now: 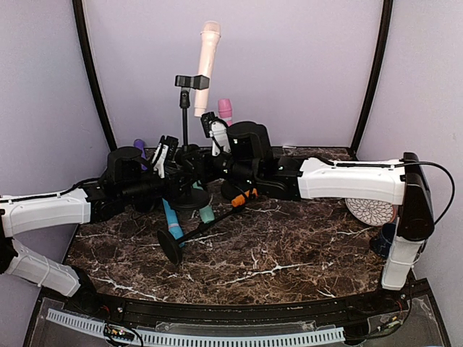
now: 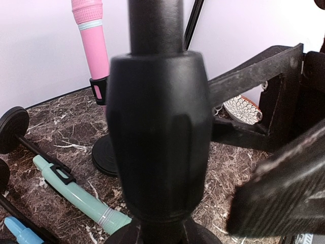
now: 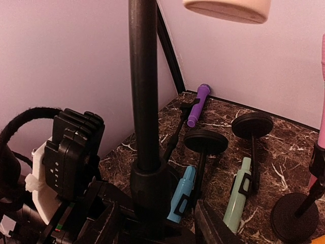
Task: Remove the microphone from the stand
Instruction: Unscrew the knob on the stand of the microphone stand.
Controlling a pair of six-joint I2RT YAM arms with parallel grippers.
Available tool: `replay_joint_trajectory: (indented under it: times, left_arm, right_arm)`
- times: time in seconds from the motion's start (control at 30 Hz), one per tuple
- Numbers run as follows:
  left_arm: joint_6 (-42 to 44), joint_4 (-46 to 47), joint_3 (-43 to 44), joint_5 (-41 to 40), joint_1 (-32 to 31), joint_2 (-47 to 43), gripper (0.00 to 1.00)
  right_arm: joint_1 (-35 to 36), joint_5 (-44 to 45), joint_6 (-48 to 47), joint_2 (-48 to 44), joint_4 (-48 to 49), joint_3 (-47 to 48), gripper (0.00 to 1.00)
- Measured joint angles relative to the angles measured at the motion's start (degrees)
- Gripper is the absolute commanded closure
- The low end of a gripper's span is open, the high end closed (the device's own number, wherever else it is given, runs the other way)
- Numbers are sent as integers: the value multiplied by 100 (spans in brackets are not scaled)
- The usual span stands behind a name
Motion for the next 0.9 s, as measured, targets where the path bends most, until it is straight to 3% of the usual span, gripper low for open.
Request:
replay_joint_trajectory:
  times: [0.3, 0.67, 0.9]
  left_arm:
    - [0, 4, 0, 85, 0, 0, 100]
    - [-2, 7, 0, 144, 2, 0, 100]
    - [-7, 11, 0, 175, 9, 0, 100]
  right_arm:
    - [0, -125, -44, 262, -260, 426, 53]
    - [-20, -195, -352, 470, -638, 935, 72]
    - [-57, -280, -363, 457, -605, 907, 78]
